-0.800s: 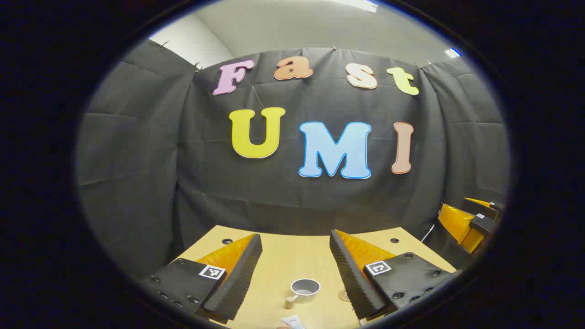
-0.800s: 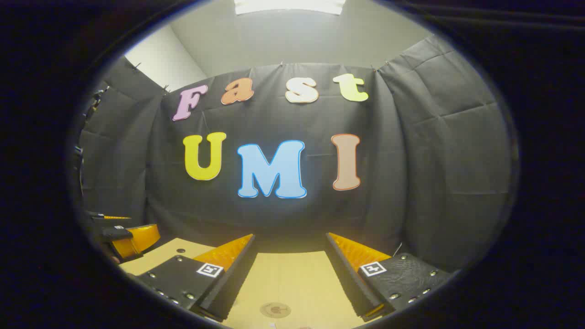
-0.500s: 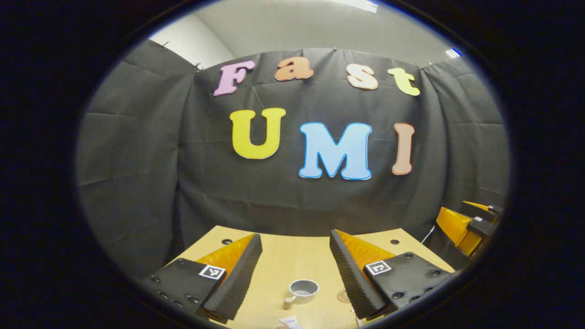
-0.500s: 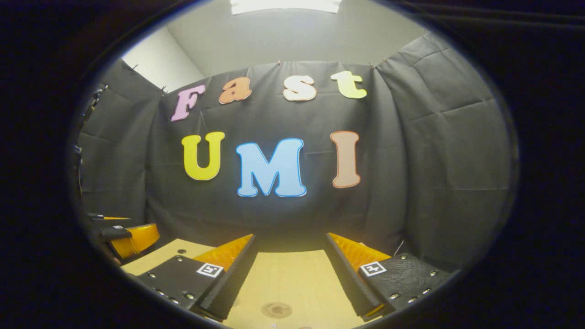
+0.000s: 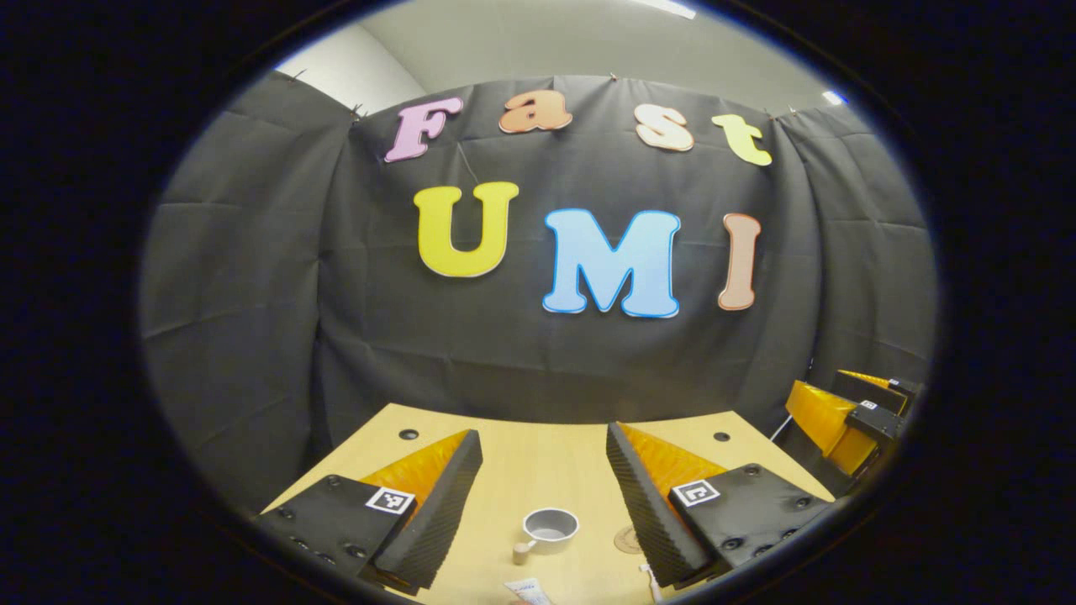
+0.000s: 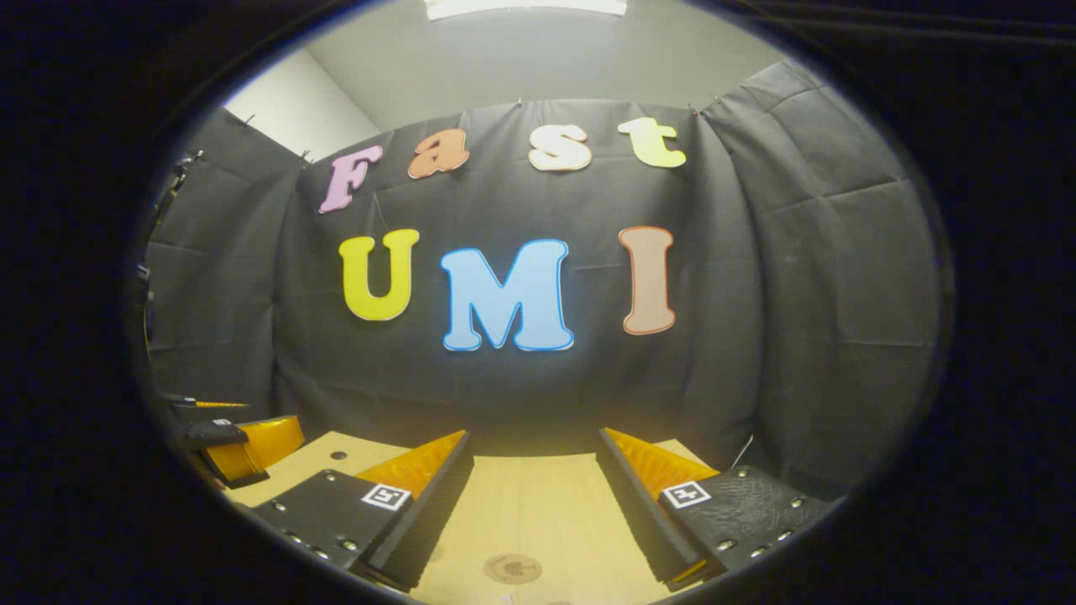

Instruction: Put the toothbrush and toothpaste on the desktop into the cup, then pick up the cup and place it on the coaster on the desktop.

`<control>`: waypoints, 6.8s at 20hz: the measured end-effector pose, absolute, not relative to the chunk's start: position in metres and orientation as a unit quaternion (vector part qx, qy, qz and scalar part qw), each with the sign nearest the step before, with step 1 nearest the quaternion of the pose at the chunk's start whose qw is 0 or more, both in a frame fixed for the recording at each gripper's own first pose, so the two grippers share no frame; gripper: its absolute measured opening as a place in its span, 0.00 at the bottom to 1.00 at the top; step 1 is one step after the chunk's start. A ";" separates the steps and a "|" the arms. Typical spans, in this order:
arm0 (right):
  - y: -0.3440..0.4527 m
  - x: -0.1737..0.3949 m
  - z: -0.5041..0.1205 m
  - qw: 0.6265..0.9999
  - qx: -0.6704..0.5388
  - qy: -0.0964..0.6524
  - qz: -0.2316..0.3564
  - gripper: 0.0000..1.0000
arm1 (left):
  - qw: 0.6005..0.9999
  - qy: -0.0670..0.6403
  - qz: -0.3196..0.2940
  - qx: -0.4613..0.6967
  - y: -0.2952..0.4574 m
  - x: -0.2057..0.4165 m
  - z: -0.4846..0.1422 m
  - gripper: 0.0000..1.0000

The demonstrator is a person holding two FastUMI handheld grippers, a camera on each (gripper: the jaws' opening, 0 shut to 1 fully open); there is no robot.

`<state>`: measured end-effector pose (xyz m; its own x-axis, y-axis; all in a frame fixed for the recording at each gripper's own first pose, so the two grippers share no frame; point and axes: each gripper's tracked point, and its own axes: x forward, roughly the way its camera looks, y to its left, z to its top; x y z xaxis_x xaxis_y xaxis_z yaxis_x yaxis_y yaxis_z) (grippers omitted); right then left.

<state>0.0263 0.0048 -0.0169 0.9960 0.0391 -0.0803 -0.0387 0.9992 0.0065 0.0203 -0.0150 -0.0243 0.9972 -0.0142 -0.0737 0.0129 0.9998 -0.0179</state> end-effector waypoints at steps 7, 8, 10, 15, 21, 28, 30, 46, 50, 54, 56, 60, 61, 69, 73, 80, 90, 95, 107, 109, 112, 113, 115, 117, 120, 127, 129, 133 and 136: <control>0.011 0.019 -0.092 0.989 0.006 0.141 0.036 0.93 | 0.988 0.150 -0.014 -0.019 -0.015 0.031 -0.123 1.00; 0.011 0.016 -0.107 0.986 0.002 0.161 0.036 0.93 | 0.986 0.168 -0.014 -0.016 -0.014 0.030 -0.138 0.96; 0.014 0.009 -0.137 0.978 -0.007 0.202 0.041 0.93 | 0.979 0.202 -0.015 -0.012 -0.011 0.027 -0.171 0.96; 0.021 -0.015 -0.214 0.943 -0.018 0.329 0.055 0.93 | 0.953 0.302 -0.013 -0.018 -0.010 0.007 -0.250 0.96; 0.026 -0.048 -0.293 0.890 -0.023 0.449 0.068 0.94 | 0.909 0.416 0.003 -0.036 -0.003 -0.023 -0.330 0.98; 0.028 -0.086 -0.345 0.832 -0.023 0.549 0.076 0.95 | 0.864 0.500 0.021 -0.058 -0.001 -0.049 -0.397 1.00; 0.030 -0.093 -0.359 0.821 -0.026 0.565 0.075 0.95 | 0.857 0.512 0.028 -0.060 0.001 -0.050 -0.410 1.00; 0.026 -0.117 -0.391 0.740 -0.063 0.667 0.064 1.00 | 0.830 0.554 0.057 -0.027 0.009 -0.052 -0.437 0.94; 0.027 -0.115 -0.388 0.716 -0.063 0.692 0.059 0.91 | 0.826 0.563 0.028 -0.003 0.001 -0.047 -0.437 0.77; 0.021 -0.111 -0.388 0.710 -0.058 0.700 0.053 0.52 | 0.817 0.576 0.005 0.015 -0.004 -0.042 -0.438 0.60; 0.019 -0.111 -0.390 0.705 -0.042 0.706 0.044 0.16 | 0.808 0.588 0.002 0.020 -0.007 -0.042 -0.440 0.45; 0.017 -0.108 -0.389 0.709 -0.022 0.703 0.046 0.03 | 0.804 0.595 0.004 0.015 -0.010 -0.039 -0.436 0.27; 0.017 -0.110 -0.388 0.708 -0.022 0.705 0.049 0.02 | 0.803 0.595 0.002 0.020 -0.010 -0.038 -0.436 0.22; 0.018 -0.113 -0.387 0.711 0.007 0.701 0.047 0.02 | 0.801 0.598 0.002 -0.005 -0.006 -0.045 -0.428 0.22; 0.016 -0.114 -0.383 0.713 0.019 0.700 0.047 0.02 | 0.814 0.580 0.002 -0.017 -0.006 -0.043 -0.401 0.22; 0.020 -0.107 -0.369 0.723 0.043 0.687 0.052 0.02 | 0.836 0.547 -0.009 -0.042 -0.014 -0.036 -0.354 0.22; 0.032 -0.101 -0.361 0.733 0.071 0.675 0.053 0.02 | 0.879 0.475 -0.028 -0.042 -0.016 0.028 -0.280 0.22; 0.036 -0.096 -0.358 0.735 0.087 0.671 0.045 0.02 | 0.891 0.451 -0.033 -0.035 -0.007 0.069 -0.259 0.22; 0.031 -0.085 -0.338 0.743 0.129 0.657 0.013 0.02 | 0.921 0.384 -0.062 -0.014 0.014 0.171 -0.283 0.21; 0.028 -0.083 -0.335 0.744 0.134 0.655 0.007 0.02 | 0.929 0.364 -0.067 -0.020 0.019 0.183 -0.288 0.21; 0.022 -0.078 -0.330 0.745 0.144 0.652 -0.004 0.02 | 0.938 0.337 -0.069 -0.036 0.026 0.193 -0.298 0.21; 0.019 -0.076 -0.329 0.746 0.147 0.650 -0.008 0.02 | 0.940 0.331 -0.067 -0.038 0.027 0.191 -0.303 0.21; 0.016 -0.071 -0.325 0.748 0.155 0.646 -0.014 0.02 | 0.946 0.315 -0.066 -0.033 0.024 0.195 -0.306 0.21; 0.013 -0.065 -0.321 0.748 0.165 0.642 -0.018 0.02 | 0.952 0.296 -0.069 -0.024 0.024 0.196 -0.308 0.20; 0.010 -0.056 -0.317 0.750 0.172 0.638 -0.022 0.02 | 0.958 0.276 -0.072 -0.011 0.025 0.198 -0.312 0.21; 0.018 -0.041 -0.310 0.754 0.176 0.632 -0.009 0.02 | 0.960 0.268 -0.081 -0.002 0.015 0.179 -0.328 0.34; 0.022 -0.038 -0.307 0.756 0.177 0.630 -0.003 0.02 | 0.957 0.278 -0.078 -0.011 0.021 0.172 -0.337 0.45; 0.032 -0.028 -0.299 0.763 0.181 0.620 0.010 0.02 | 0.960 0.270 -0.072 -0.010 0.031 0.160 -0.331 0.59; 0.042 -0.015 -0.288 0.775 0.187 0.604 0.021 0.02 | 0.963 0.257 -0.076 -0.009 0.034 0.148 -0.317 0.64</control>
